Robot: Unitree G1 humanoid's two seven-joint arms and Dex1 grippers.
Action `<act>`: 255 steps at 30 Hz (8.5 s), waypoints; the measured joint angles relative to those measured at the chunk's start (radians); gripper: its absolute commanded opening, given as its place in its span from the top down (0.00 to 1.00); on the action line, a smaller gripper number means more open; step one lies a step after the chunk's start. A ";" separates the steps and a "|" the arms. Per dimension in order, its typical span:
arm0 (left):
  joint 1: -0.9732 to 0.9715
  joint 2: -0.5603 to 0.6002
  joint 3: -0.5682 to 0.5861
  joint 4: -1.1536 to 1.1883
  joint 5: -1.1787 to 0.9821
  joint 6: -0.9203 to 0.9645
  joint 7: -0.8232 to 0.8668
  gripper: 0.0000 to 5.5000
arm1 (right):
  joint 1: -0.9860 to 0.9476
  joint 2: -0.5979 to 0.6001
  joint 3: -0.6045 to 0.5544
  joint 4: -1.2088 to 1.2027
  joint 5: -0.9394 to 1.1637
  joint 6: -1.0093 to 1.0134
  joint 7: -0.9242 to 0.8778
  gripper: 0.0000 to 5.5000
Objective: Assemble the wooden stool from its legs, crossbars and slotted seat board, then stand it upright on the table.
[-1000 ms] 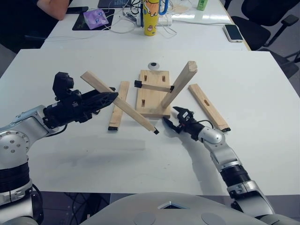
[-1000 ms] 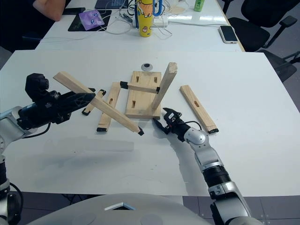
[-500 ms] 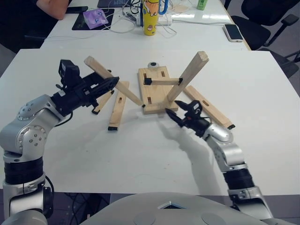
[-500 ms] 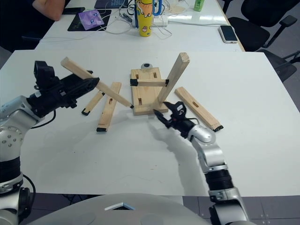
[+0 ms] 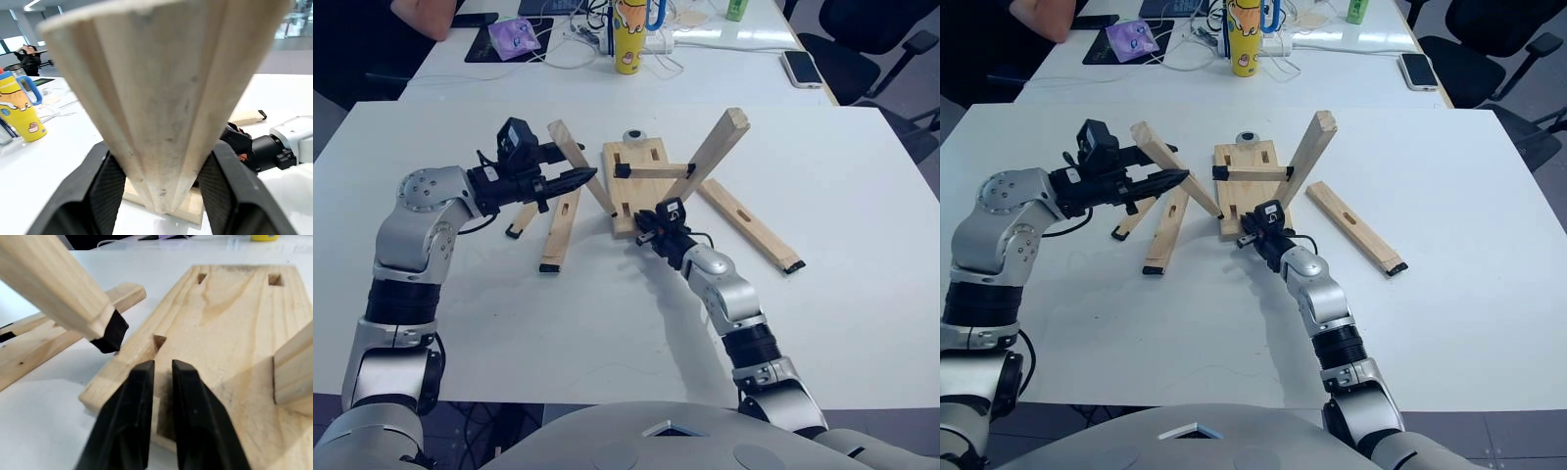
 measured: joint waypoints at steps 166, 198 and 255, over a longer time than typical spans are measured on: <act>0.012 -0.052 -0.177 -0.435 0.000 0.472 0.317 0.62 | 0.169 -0.155 -0.036 -0.084 0.047 -0.109 0.174 1.00; -0.057 -0.086 -0.274 -0.247 0.050 0.409 0.270 0.62 | 0.159 -0.185 0.012 -0.069 0.045 -0.097 0.200 1.00; 0.026 -0.155 -0.232 -0.019 0.078 0.018 0.146 0.62 | 0.177 -0.201 -0.017 -0.070 -0.132 -0.226 0.118 1.00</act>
